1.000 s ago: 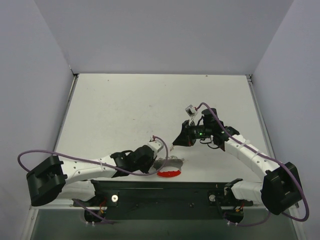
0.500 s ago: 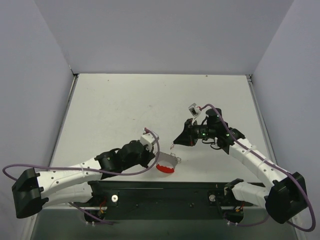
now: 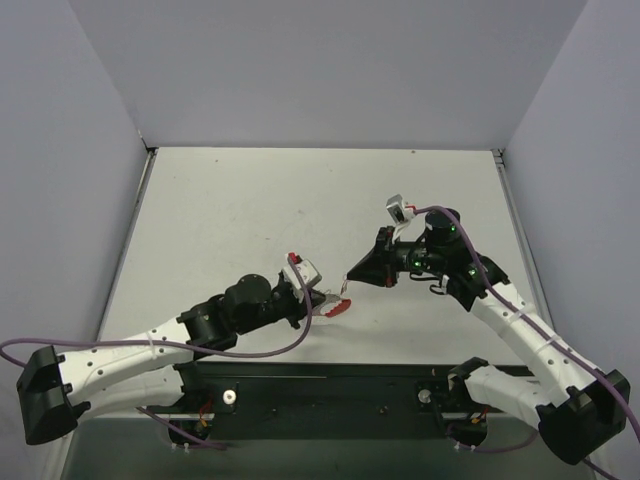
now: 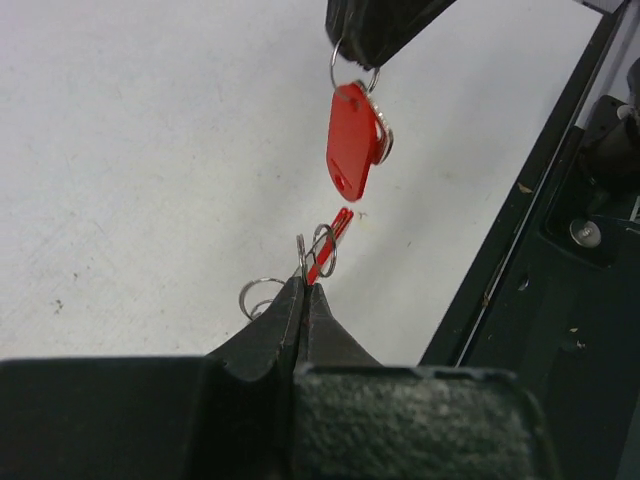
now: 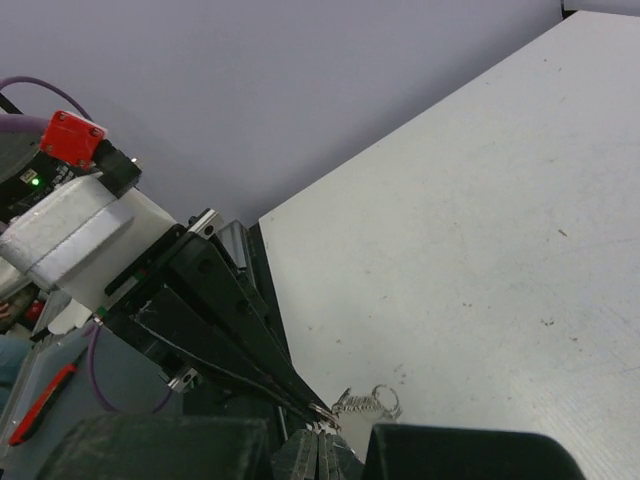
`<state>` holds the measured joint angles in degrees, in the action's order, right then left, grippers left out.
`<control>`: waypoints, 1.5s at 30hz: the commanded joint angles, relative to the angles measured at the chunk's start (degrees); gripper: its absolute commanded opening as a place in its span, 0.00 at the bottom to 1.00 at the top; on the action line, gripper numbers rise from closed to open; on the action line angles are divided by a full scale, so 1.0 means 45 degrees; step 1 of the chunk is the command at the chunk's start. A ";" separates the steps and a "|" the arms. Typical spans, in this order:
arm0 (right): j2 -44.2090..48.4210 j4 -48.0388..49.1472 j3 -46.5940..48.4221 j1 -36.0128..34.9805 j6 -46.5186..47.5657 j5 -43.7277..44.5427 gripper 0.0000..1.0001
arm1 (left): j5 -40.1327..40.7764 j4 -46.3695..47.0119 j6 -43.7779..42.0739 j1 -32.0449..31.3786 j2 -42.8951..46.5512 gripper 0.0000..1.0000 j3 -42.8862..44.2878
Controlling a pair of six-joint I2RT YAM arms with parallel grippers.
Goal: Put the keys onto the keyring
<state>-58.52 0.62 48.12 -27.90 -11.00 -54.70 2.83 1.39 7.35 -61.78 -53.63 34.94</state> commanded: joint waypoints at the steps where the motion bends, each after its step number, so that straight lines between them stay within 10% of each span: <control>1: 0.0309 -0.0100 0.0459 -0.0109 0.0316 -0.0657 0.00 | -0.1116 0.2500 -0.1475 0.0076 0.0762 0.00 0.0518; 10: 0.0602 -0.0099 0.0440 -0.0109 0.0668 -0.1204 0.00 | -0.1547 0.6231 -0.2669 0.0134 0.2657 0.00 -0.1552; 45: -0.0412 -0.0080 0.1260 -0.0089 0.0221 -0.3041 0.00 | -0.6801 0.6645 -0.1888 0.1912 0.1722 0.00 -0.0909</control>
<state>-59.22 -1.23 50.50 -28.16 -9.26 -65.89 -25.56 25.54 -1.21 -53.52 -46.02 27.53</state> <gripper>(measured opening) 0.024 0.020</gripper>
